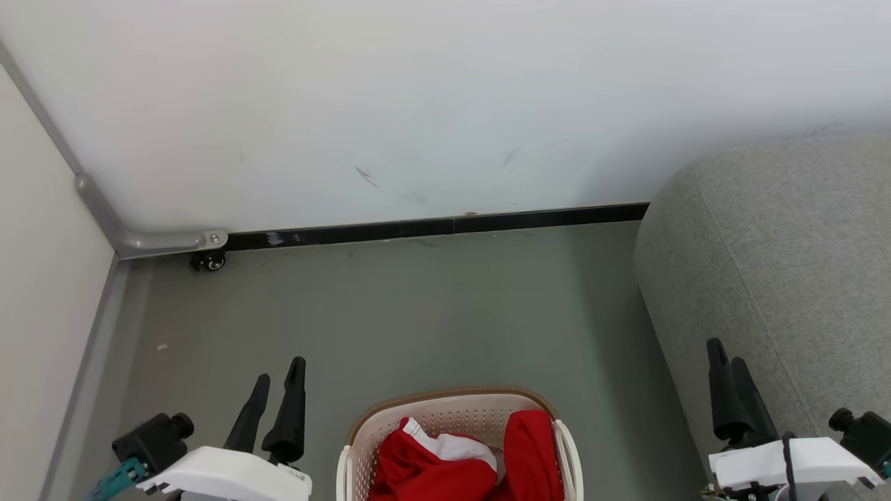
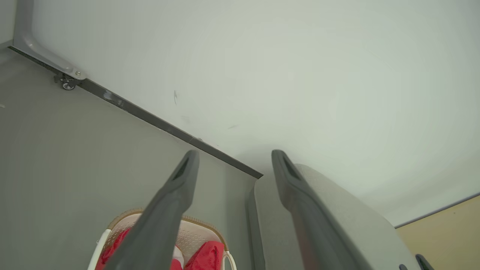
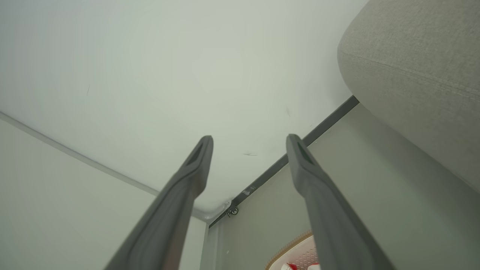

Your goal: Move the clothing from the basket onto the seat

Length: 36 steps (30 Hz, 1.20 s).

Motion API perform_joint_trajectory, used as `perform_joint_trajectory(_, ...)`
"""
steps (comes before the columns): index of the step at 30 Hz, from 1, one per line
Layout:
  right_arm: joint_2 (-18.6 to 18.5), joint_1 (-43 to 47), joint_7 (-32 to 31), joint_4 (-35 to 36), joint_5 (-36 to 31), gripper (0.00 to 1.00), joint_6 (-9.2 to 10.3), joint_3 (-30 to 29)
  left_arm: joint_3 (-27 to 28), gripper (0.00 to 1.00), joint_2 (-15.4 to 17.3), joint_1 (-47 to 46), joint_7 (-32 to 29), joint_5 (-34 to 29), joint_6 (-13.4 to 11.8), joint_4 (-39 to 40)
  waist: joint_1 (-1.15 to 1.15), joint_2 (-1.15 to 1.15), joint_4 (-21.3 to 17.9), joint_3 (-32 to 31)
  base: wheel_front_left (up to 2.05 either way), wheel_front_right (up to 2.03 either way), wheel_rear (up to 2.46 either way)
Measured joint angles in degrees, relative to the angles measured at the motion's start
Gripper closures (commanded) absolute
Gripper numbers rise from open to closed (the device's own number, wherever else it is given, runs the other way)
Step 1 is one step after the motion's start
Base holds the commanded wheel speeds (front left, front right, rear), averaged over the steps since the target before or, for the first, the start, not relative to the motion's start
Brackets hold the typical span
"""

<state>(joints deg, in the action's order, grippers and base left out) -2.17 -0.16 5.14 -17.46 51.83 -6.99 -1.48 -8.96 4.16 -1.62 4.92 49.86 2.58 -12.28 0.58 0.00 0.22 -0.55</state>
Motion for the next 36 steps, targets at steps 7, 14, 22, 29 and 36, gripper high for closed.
perform_joint_trajectory(7, 0.0, 0.2, 1.5, -0.4, -7.3, 0.0, -0.03, 0.5, -2.5, 0.0, 1.1, 0.0, 1.5, -9.0, -1.6, 0.8, -0.33, 0.0, 0.0, 0.2, 0.0, 0.0, 0.0)
perform_joint_trajectory(14, 0.0, 0.3, 2.9, -0.6, -14.0, 0.0, -0.04, 0.6, -4.7, 0.0, 2.4, 0.0, 2.8, -17.7, -3.6, 1.5, -0.48, 0.0, 0.1, 0.3, 0.0, 0.0, 0.0)
perform_joint_trajectory(22, 0.0, 1.1, 4.4, -1.0, -20.9, 0.0, -0.05, 1.0, -6.8, 0.0, 2.6, 0.0, 4.7, -25.5, -5.7, 2.0, -0.52, 0.0, 0.1, 0.2, 0.0, 0.0, 0.0)
perform_joint_trajectory(29, 0.0, 1.2, 6.0, -1.1, -25.9, 0.0, -0.05, 1.9, -8.3, 0.0, 2.6, 0.2, 6.3, -31.8, -7.5, 1.9, -0.54, 0.0, 0.1, 0.1, 0.0, 0.0, 0.0)
perform_joint_trajectory(36, 0.0, 1.3, 7.7, -1.4, -31.1, 0.0, -0.07, 2.6, -8.8, 0.0, 2.5, 0.4, 7.8, -37.5, -9.9, 0.4, -0.54, 0.0, 0.1, 0.0, 0.0, 0.0, 0.0)
